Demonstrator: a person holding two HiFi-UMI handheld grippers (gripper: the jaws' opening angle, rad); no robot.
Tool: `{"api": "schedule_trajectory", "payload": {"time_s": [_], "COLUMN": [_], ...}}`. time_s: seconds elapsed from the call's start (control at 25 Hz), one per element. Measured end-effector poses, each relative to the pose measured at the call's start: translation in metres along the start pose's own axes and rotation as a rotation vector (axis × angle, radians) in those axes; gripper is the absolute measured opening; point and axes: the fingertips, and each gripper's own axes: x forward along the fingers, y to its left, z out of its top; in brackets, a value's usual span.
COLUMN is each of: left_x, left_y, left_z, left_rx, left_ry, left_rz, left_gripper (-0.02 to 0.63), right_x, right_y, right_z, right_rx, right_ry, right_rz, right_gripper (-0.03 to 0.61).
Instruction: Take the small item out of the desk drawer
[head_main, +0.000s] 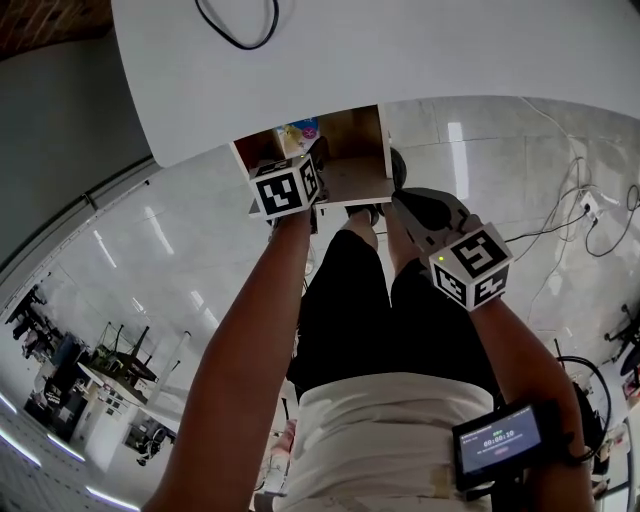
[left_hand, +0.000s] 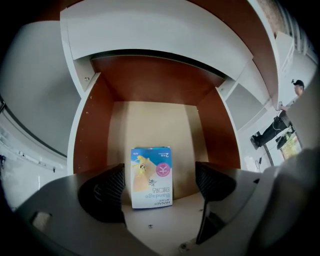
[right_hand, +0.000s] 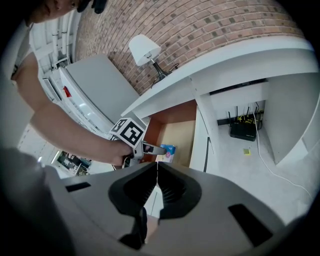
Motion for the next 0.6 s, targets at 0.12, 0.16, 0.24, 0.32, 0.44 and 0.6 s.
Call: {"api": "schedule_trajectory", "payload": {"time_s": [0.12, 0.16, 0.24, 0.32, 0.44, 0.6], "left_x": [0.006, 0.008, 0.012, 0.017, 0.021, 0.026], "left_y": [-0.002, -0.001, -0.001, 0.0, 0.001, 0.007], "left_z": [0.0, -0.001, 0.0, 0.001, 0.005, 0.014], "left_rx": [0.008, 0.013, 0.016, 0.017, 0.027, 0.03], "left_ry": [0.022, 0.027, 0.035, 0.042, 0.052, 0.058], "left_rz": [0.0, 0.002, 0.006, 0.011, 0.026, 0.044], "left_gripper": [0.419, 0.419, 0.419, 0.419, 0.419, 0.419], "right_x": [0.001, 0.002, 0.003, 0.003, 0.001, 0.001], "right_y": [0.0, 0.0, 0.001, 0.0, -0.002, -0.006], "right_z": [-0.002, -0.003, -0.004, -0.005, -0.006, -0.005], "right_rx": [0.008, 0.011, 0.014, 0.02, 0.036, 0.052], "right_ry": [-0.011, -0.013, -0.016, -0.018, -0.021, -0.018], "right_rz": [0.001, 0.003, 0.006, 0.005, -0.003, -0.016], "right_gripper": [0.006, 0.006, 0.006, 0.006, 0.006, 0.006]}}
